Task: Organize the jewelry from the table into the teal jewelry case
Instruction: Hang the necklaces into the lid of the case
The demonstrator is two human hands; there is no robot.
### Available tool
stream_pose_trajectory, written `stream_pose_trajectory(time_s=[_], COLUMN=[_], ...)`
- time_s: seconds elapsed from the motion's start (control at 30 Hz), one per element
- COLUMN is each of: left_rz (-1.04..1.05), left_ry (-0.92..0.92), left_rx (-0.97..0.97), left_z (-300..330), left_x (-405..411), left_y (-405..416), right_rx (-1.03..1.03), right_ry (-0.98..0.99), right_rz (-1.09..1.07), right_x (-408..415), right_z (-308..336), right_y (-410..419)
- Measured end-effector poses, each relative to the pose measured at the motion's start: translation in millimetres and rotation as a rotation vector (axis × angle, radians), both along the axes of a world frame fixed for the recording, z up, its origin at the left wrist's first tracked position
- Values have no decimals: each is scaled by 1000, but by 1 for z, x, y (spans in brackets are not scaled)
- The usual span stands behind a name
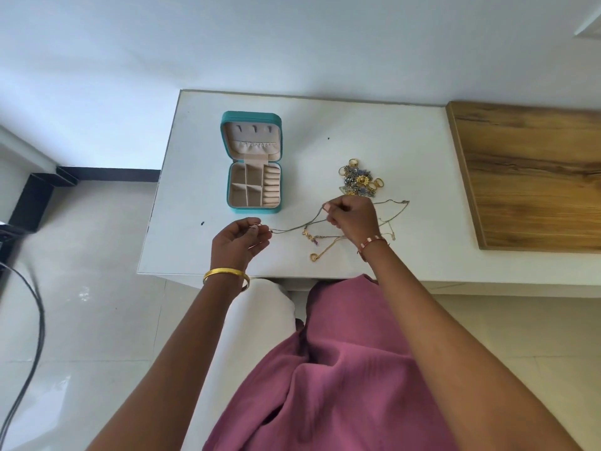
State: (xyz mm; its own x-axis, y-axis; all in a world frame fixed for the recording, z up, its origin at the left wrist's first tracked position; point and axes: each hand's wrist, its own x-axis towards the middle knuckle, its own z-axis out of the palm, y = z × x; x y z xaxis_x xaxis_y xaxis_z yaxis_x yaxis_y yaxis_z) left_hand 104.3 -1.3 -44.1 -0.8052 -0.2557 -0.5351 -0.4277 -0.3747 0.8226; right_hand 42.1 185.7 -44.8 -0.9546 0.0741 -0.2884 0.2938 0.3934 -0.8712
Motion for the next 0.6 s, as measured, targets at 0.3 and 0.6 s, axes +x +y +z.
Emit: stream_pose_trajectory(time_s=[0.3, 0.6], left_rz=[-105, -124], left_ry=[87, 134], left_rx=[-15, -103], left_z=[16, 19], left_x=[-3, -4], left_y=[-5, -24], right_rx=[-50, -512], right_ry=[-164, -271], right_rz=[497, 284], right_x=[11, 8], right_z=[24, 26], right_y=[-59, -55])
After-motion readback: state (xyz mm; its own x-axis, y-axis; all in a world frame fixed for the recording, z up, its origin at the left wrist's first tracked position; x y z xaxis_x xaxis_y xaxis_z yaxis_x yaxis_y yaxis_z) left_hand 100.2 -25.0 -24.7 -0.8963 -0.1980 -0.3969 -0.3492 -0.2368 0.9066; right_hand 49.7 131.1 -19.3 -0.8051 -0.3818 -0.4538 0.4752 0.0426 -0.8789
